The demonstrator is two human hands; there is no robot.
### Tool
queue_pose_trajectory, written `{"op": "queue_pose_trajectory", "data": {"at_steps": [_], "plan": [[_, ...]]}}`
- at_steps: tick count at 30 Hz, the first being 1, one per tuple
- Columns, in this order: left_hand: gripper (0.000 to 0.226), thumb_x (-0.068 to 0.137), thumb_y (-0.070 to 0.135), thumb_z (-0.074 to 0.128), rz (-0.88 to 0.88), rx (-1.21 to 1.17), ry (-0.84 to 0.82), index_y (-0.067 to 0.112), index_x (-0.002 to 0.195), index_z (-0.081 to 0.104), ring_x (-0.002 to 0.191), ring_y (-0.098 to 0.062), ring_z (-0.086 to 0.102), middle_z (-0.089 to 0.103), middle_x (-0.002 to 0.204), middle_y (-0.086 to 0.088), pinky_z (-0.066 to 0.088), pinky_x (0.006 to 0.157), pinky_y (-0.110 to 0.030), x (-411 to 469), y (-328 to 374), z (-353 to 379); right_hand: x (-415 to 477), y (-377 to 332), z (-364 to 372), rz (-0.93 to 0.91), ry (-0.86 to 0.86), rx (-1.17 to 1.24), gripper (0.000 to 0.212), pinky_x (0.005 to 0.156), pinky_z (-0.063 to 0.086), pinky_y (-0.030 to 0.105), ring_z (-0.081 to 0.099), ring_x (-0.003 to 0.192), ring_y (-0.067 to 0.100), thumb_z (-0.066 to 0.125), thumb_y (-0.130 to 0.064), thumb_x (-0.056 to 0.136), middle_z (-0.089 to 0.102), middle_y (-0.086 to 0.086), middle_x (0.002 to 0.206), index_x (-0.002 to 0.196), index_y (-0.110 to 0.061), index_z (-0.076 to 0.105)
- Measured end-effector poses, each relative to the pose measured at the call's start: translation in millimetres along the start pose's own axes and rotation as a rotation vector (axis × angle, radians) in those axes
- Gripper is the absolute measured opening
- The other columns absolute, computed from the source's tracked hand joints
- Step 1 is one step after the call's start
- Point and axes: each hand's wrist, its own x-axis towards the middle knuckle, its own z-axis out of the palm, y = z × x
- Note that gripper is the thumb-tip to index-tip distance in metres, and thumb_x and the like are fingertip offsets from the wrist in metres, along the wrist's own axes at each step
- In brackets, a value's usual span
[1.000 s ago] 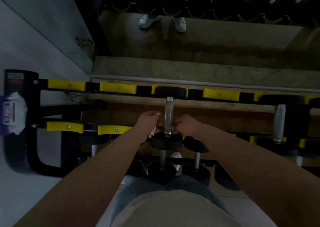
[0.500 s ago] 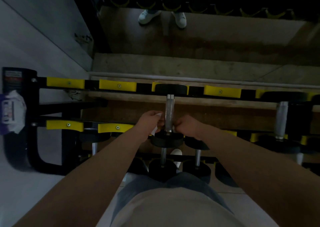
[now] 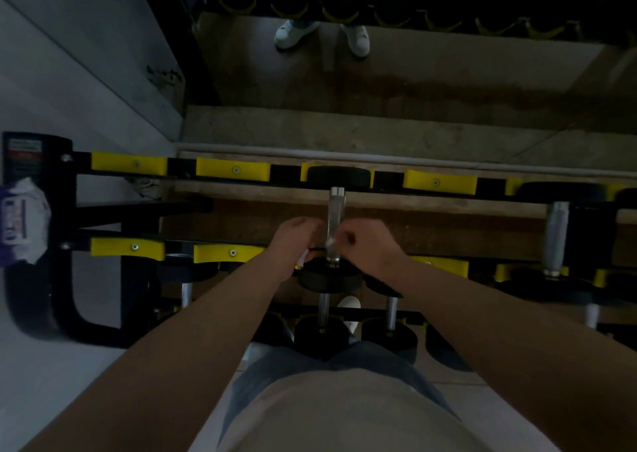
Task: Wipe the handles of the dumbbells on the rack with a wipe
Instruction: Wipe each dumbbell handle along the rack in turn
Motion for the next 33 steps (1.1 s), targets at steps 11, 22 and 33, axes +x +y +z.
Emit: {"op": "queue_pose_trajectory", "data": {"at_steps": [11, 22, 33], "plan": [[0.037, 0.092, -0.004, 0.039, 0.067, 0.094, 0.039, 0.015, 0.094, 0.070, 0.067, -0.011, 0.052, 0.065, 0.083, -0.001, 0.035, 0.053, -0.022, -7.7, -3.4, -5.4, 22.5, -18.3, -19.3, -0.098, 0.269, -0.183, 0.022, 0.076, 0.039, 0.024, 0.051, 0.087, 0.008, 0.053, -0.027, 0.102, 0.063, 0.001, 0.103, 0.114, -0.019, 0.070], [0.021, 0.095, 0.022, 0.065, 0.128, 0.089, -0.019, 0.013, 0.113, 0.071, 0.058, -0.008, 0.049, 0.069, 0.096, -0.008, 0.051, 0.044, -0.024, -13.4, -4.5, -9.8, 12.3, -18.0, -4.4, 0.046, 0.070, 0.161, 0.023, 0.090, 0.052, 0.026, 0.064, 0.100, 0.008, 0.062, -0.034, 0.099, 0.070, -0.006, 0.110, 0.116, -0.023, 0.074], [0.026, 0.097, 0.032, 0.060, 0.283, 0.227, 0.180, 0.019, 0.117, 0.072, 0.101, -0.024, 0.066, 0.071, 0.109, -0.010, 0.054, 0.093, -0.039, 22.0, 10.1, 8.2, 17.9, -2.4, -8.2, 0.307, 0.292, 0.442, 0.022, 0.093, 0.058, 0.038, 0.067, 0.098, 0.011, 0.057, -0.014, 0.098, 0.072, -0.005, 0.108, 0.109, -0.025, 0.073]]}}
